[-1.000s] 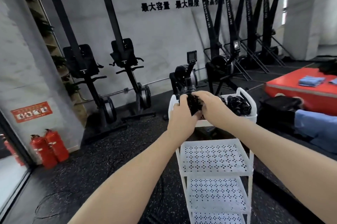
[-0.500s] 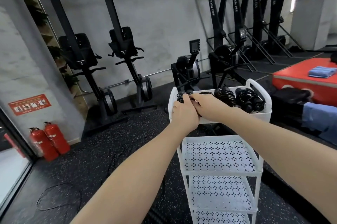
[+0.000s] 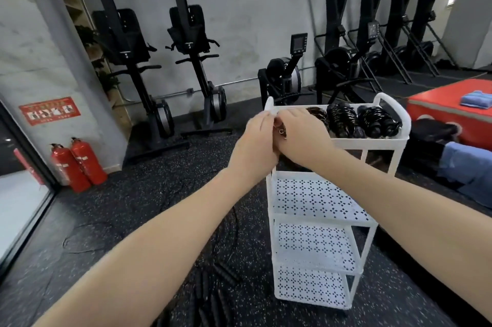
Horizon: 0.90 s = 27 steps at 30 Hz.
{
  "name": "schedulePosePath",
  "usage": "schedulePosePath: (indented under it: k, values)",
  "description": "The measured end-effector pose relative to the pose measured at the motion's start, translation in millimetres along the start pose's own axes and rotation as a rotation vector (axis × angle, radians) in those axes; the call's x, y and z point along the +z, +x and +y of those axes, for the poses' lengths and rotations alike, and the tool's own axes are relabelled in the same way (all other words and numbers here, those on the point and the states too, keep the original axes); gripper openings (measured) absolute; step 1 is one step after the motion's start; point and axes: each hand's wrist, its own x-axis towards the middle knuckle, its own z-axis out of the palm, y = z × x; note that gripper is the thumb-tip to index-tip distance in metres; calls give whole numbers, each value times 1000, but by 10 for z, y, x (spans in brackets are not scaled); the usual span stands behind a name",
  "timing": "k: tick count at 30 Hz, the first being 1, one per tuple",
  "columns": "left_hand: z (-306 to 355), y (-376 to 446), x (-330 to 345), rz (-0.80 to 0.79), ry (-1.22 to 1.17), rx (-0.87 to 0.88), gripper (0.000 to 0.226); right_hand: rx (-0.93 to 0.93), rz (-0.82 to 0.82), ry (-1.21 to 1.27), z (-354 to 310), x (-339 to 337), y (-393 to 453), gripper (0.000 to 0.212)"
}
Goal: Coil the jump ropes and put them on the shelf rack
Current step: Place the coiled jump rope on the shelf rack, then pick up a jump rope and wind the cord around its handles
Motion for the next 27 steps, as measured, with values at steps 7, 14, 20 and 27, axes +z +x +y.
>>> schedulePosePath:
  k: [7,14,20,27]
  values:
    - [-729,-1187,-802,-61,193,-325,44,-91,-211,129,-1463,552,-320,16]
    - [-2078,-2633,-672,-216,291,-600,28,-120,-522,169,-2316,2079,-949,27]
    - [-3105,-3362,-92,-344,287,-752,28,-70,-739,112,-2339,3387,-1387,24]
    - [-3964,-3930,772,-501,288,-865,25,2,-896,54,-1965,4482,-1850,20]
